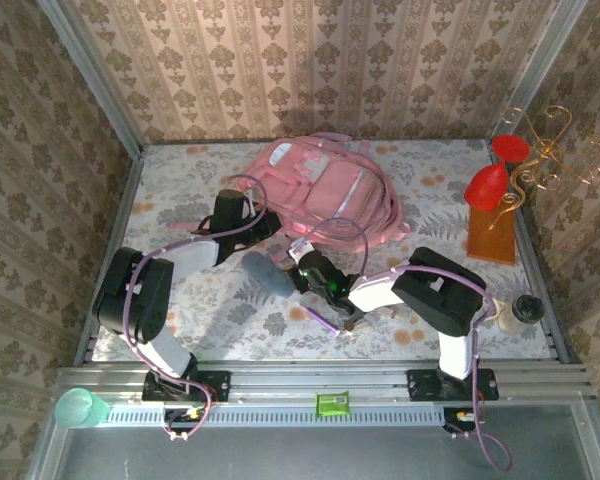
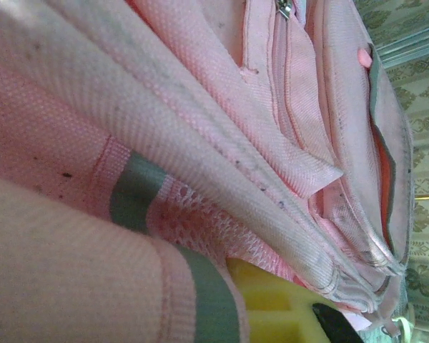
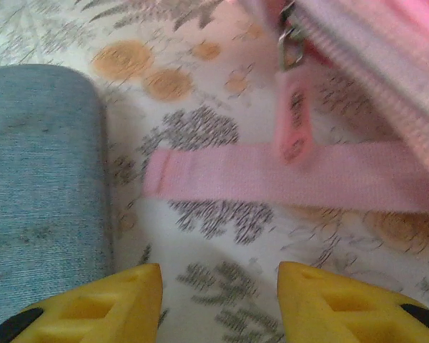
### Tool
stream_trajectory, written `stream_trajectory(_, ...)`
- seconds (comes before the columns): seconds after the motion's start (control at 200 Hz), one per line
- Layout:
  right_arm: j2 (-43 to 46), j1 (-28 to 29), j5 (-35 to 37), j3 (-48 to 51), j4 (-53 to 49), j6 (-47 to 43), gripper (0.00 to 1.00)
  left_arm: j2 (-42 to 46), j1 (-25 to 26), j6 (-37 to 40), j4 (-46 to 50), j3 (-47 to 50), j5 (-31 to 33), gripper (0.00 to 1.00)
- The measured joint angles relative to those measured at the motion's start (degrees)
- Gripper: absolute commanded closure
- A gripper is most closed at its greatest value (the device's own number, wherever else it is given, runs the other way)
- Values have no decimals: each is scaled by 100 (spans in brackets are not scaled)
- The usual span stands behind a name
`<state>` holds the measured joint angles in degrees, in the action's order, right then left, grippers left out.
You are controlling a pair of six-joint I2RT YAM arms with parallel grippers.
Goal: Pack the student bag
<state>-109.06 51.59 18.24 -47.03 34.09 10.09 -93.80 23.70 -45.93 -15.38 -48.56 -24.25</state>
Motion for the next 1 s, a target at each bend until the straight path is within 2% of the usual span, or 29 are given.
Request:
stream_trajectory(0.195, -321, 0, 551, -282, 424, -291, 52, 101, 33, -2, 24, -39, 2, 100)
stream_trajectory(0.59, -575, 0, 1165, -693, 605, -632, 61, 136, 37, -4, 22, -42, 4, 100)
stream_trajectory(0.715, -660, 0, 1329, -782, 608, -743, 70, 140, 37, -17, 22, -42, 7, 100)
stream_trajectory(0.835, -667, 0, 1451, -796, 625, -846, 85, 140, 39, -20, 22, -42, 4, 100)
stream_trajectory(1.0, -662, 0, 1528, -715, 778, -846, 98, 142, 52, -13, 37, -42, 20, 100)
